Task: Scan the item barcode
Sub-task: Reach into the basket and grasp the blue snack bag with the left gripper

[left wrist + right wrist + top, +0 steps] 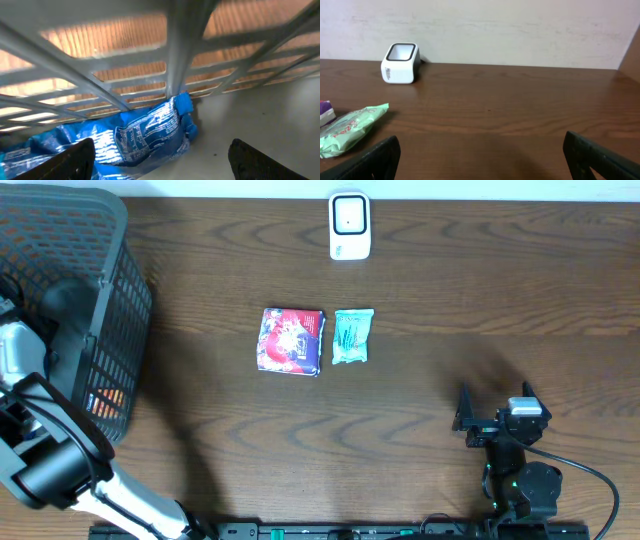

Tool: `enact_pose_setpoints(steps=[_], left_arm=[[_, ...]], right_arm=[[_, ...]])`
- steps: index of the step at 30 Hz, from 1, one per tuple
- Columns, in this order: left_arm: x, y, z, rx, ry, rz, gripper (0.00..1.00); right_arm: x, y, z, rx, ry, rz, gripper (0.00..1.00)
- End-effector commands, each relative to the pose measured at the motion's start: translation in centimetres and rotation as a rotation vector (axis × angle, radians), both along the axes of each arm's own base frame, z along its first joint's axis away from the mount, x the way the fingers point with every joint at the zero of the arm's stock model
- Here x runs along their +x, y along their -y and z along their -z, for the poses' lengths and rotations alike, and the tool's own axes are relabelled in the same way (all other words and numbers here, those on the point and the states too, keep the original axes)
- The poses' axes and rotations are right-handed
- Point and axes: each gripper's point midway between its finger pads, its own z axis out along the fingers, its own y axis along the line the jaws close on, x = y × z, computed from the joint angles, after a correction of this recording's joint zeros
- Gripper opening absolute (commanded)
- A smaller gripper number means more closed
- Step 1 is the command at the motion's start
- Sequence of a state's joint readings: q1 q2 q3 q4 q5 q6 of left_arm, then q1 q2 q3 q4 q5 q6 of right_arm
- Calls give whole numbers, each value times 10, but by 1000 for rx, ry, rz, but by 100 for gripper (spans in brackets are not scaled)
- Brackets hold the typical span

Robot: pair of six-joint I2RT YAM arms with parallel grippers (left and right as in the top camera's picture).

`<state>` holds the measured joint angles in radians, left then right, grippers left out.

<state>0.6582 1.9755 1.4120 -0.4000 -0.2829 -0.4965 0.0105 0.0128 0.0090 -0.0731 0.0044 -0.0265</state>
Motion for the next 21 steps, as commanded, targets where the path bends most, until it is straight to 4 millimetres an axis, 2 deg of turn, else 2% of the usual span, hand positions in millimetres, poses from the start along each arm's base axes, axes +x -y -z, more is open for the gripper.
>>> enact_pose_setpoints(steps=[1,5,8,9,10,11,16,21], left_arm=[[-7,4,33,-48,-68,6,86],[-11,6,53,-76,-104,5,85],[-12,7,59,-86,-119,11,84],[-13,8,60,-89,-124,13,75],[-13,9,60,-91,-128,18,53],[-13,10,60,-95,-135,26,40],[-22,17,64,-128,-175,36,8],[-33,28,62,-171,-216,39,7]], right_arm=[[0,-2,2,10,-4,-4,99],[0,-2,2,10,-4,-4,99],[0,-2,2,10,-4,-4,99],[0,-2,2,10,-4,-4,99],[0,-2,2,10,-4,-5,99],[0,-2,2,10,-4,-5,99],[0,-2,2,10,-4,-4,99],[0,-2,2,10,-4,-4,99]])
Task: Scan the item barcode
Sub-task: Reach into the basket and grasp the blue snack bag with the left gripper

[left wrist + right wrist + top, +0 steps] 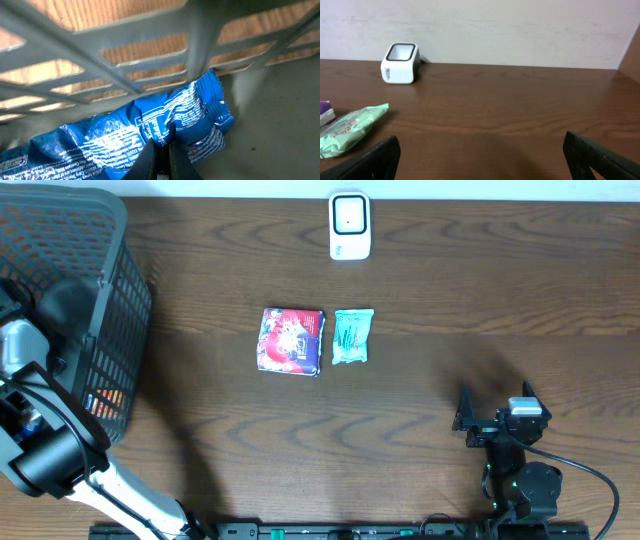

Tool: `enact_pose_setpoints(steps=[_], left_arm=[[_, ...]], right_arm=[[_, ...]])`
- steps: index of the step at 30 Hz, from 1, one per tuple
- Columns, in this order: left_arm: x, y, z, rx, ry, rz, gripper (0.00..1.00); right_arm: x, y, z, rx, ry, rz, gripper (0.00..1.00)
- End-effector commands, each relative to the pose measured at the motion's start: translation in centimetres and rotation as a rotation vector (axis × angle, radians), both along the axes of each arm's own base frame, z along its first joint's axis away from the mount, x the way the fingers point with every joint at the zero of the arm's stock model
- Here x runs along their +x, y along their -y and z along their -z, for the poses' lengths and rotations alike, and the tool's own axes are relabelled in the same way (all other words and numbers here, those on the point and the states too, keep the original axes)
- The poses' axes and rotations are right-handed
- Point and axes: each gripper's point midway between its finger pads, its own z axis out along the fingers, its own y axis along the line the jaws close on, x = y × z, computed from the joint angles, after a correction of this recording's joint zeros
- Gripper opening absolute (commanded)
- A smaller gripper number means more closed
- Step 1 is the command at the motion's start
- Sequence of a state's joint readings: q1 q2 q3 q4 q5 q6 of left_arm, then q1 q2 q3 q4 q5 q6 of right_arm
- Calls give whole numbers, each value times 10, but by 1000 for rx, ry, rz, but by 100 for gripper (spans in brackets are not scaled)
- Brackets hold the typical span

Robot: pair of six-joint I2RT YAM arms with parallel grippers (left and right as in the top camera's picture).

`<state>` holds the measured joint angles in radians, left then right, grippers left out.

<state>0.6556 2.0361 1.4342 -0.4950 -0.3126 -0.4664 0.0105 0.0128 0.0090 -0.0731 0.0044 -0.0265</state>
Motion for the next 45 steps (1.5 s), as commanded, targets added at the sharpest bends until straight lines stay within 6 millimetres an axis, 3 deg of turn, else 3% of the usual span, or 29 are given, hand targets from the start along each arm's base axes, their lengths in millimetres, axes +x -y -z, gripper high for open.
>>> enact_pose_setpoints(steps=[1,5,12,16,17,20,22,28,36,37,39,42,45], left_arm=[[-16,23,29,-126,-68,23,7],[-4,32,0,-153,32,57,7],[19,51,-70,-166,260,143,7],[19,52,-85,-142,278,162,8],[18,53,-84,-144,266,175,17],[15,53,-73,-154,218,201,66],[11,49,-62,-150,184,185,71],[-5,29,-29,-94,38,117,76],[-10,32,23,-169,-49,112,90],[-11,34,28,-184,-59,113,88],[-13,38,37,-206,-76,113,50],[-17,40,40,-221,-91,112,8],[-13,45,33,-240,-60,124,8]], right_arm=[[0,-2,2,10,-4,-4,99],[0,-2,2,10,-4,-5,99],[0,-2,2,10,-4,-5,99],[0,-2,2,10,-4,-4,99],[0,-2,2,10,-4,-5,99],[0,-2,2,10,-4,-4,99],[0,-2,2,10,-4,-4,99],[0,-2,2,10,-4,-4,99],[0,-2,2,10,-3,-4,99],[0,-2,2,10,-4,-4,99],[0,-2,2,10,-4,-4,99],[0,-2,2,10,-4,-5,99],[0,-2,2,10,-4,-4,99]])
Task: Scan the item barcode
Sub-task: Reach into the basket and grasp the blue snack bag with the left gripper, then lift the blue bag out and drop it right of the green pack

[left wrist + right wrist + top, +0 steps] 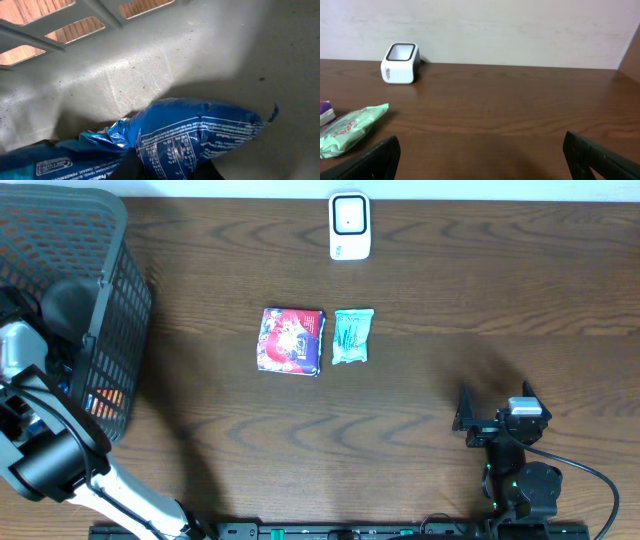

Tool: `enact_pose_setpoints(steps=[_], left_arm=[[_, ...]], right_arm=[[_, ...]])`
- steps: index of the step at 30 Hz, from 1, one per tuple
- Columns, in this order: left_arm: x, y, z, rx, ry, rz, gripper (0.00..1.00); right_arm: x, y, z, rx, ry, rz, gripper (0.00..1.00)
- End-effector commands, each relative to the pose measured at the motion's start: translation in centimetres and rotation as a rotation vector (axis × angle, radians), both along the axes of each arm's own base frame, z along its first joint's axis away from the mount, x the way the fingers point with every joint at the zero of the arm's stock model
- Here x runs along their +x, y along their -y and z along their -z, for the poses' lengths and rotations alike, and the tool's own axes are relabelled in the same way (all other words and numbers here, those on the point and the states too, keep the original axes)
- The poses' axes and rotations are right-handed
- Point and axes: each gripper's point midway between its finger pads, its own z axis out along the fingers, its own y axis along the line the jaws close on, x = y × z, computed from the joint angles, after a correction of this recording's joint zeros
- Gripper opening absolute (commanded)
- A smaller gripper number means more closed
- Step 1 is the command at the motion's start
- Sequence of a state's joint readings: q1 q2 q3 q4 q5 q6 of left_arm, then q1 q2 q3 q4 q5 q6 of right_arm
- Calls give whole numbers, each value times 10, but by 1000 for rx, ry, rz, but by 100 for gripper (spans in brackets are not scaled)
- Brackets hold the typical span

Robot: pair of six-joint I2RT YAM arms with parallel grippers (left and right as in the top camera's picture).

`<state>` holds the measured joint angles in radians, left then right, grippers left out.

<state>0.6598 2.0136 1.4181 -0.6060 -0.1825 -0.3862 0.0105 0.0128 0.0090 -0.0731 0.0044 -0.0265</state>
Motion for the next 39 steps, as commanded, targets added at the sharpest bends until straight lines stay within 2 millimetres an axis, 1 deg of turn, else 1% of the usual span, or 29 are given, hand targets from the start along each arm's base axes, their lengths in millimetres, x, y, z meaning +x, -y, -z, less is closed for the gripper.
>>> enact_pose_setpoints(steps=[1,2,4,7,9,11,14,17,20,22,24,25,26,28,31,33,36,38,39], left_arm=[[0,16,18,-96,3,19,7],[4,20,12,-111,35,28,7],[15,27,-6,-134,113,51,7],[30,33,-48,-126,247,80,8],[36,34,-84,-92,338,82,7],[39,36,-125,-45,435,90,7],[36,43,-190,45,579,113,7],[29,59,-254,116,736,161,7],[26,90,-313,128,917,268,7],[25,119,-343,106,1019,367,7],[27,159,-369,60,1110,493,7],[29,182,-379,32,1144,564,7],[31,206,-386,5,1169,634,7],[37,255,-391,-62,1187,763,7],[44,333,-384,-130,1162,1028,7],[49,376,-367,-179,1109,1130,7],[61,427,-334,-219,1007,1203,7],[68,463,-306,-231,932,1276,7],[71,476,-295,-235,904,1310,7]], right_arm=[[0,-2,2,10,-4,-4,99],[0,-2,2,10,-4,-4,99],[0,-2,2,10,-3,-4,99],[0,-2,2,10,-4,-4,99],[0,-2,2,10,-4,-4,99],[0,-2,2,10,-4,-4,99],[0,-2,2,10,-4,-4,99],[0,-2,2,10,-4,-4,99],[0,-2,2,10,-4,-4,99],[0,-2,2,10,-4,-5,99],[0,-2,2,10,-4,-4,99],[0,-2,2,10,-4,-5,99],[0,-2,2,10,-4,-4,99],[0,-2,2,10,-4,-4,99],[0,-2,2,10,-4,-4,99],[0,-2,2,10,-4,-4,99],[0,-2,2,10,-4,-4,99],[0,-2,2,10,-4,-4,99],[0,-2,2,10,-4,-4,99]])
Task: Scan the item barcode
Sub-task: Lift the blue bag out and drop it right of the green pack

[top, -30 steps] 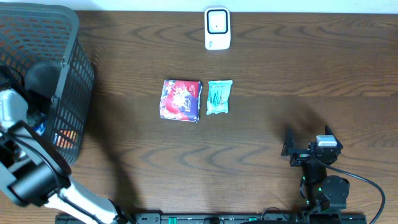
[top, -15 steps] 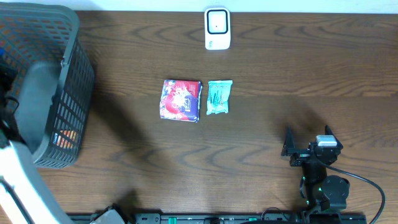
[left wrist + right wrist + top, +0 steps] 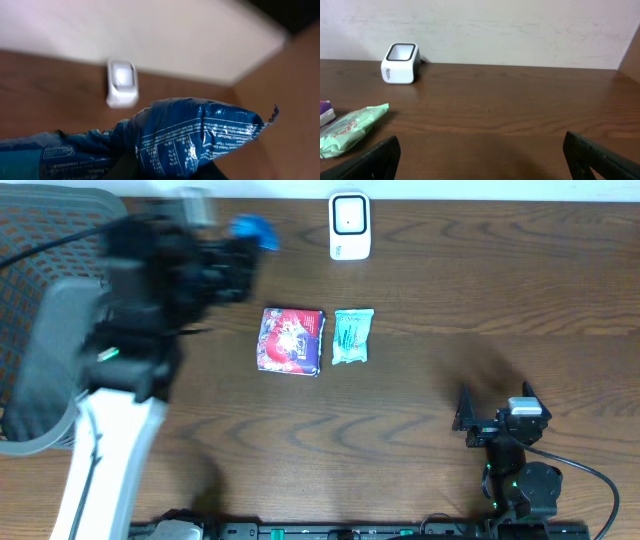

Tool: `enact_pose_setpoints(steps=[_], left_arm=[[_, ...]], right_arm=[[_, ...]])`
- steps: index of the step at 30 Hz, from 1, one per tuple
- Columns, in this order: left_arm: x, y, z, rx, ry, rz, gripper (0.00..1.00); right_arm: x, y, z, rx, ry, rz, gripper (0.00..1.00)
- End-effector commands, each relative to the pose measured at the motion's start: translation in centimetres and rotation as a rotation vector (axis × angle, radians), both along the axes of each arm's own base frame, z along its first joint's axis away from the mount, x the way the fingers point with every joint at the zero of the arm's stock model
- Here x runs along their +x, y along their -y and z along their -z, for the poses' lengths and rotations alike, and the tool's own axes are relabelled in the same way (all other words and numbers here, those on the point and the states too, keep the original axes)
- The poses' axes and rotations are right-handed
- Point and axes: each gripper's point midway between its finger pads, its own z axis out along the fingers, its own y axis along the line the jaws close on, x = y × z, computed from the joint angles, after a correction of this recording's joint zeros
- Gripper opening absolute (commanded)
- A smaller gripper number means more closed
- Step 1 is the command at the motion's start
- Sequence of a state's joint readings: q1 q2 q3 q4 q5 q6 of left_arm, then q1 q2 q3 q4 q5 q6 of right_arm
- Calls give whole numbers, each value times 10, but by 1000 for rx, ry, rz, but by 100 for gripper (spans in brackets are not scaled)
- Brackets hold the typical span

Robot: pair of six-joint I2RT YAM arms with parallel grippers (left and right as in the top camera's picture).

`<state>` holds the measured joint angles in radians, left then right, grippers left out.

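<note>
My left gripper (image 3: 240,248) is shut on a blue foil packet (image 3: 190,132), held up in the air left of the white barcode scanner (image 3: 349,225). In the overhead view only the packet's blue tip (image 3: 251,227) shows past the blurred arm. The left wrist view has the scanner (image 3: 121,82) ahead, beyond the packet. My right gripper (image 3: 482,157) rests open low over the table at the front right, with nothing between its fingers.
A dark mesh basket (image 3: 40,240) stands at the back left, partly hidden by the left arm. A red and purple packet (image 3: 291,340) and a green packet (image 3: 352,335) lie side by side mid-table.
My left gripper was down inside the basket with the blue packet; now it holds the packet in the air outside the basket, near the scanner. The right arm has not moved.
The left gripper stood open over the blue packet on the basket floor. It then had shut on the packet, and later held it lifted off the basket wall. Now the packet is out of the basket, facing the scanner. The right gripper stayed open and still.
</note>
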<state>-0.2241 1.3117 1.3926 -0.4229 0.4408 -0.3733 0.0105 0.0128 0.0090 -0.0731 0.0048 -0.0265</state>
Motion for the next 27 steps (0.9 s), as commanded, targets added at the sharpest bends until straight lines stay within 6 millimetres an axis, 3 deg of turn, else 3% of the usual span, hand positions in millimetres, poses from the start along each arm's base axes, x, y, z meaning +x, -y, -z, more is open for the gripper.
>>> enact_pose_setpoints(steps=[1,6,11,12,14,16,19,21,24,27], left_arm=[[14,39,38,132,-18,64,7],[23,103,112,203,-128,193,7],[29,133,179,221,-259,224,8],[29,136,189,221,-285,221,10],[28,139,204,228,-320,222,38],[27,141,213,226,-342,236,43],[26,142,207,205,-338,253,60],[30,138,189,183,-307,246,61],[40,117,146,143,-223,197,61],[50,75,91,98,-119,106,61]], right_arm=[[0,-2,2,10,-4,-5,99],[0,-2,2,10,-4,-5,99],[0,-2,2,10,-4,-5,99],[0,-2,2,10,-4,-5,99],[0,-2,2,10,-4,-5,99],[0,-2,2,10,-4,-5,99],[0,-2,2,10,-4,-5,99],[0,-2,2,10,-4,-5,99],[0,-2,2,10,-3,-5,99],[0,-2,2,10,-4,-5,99]])
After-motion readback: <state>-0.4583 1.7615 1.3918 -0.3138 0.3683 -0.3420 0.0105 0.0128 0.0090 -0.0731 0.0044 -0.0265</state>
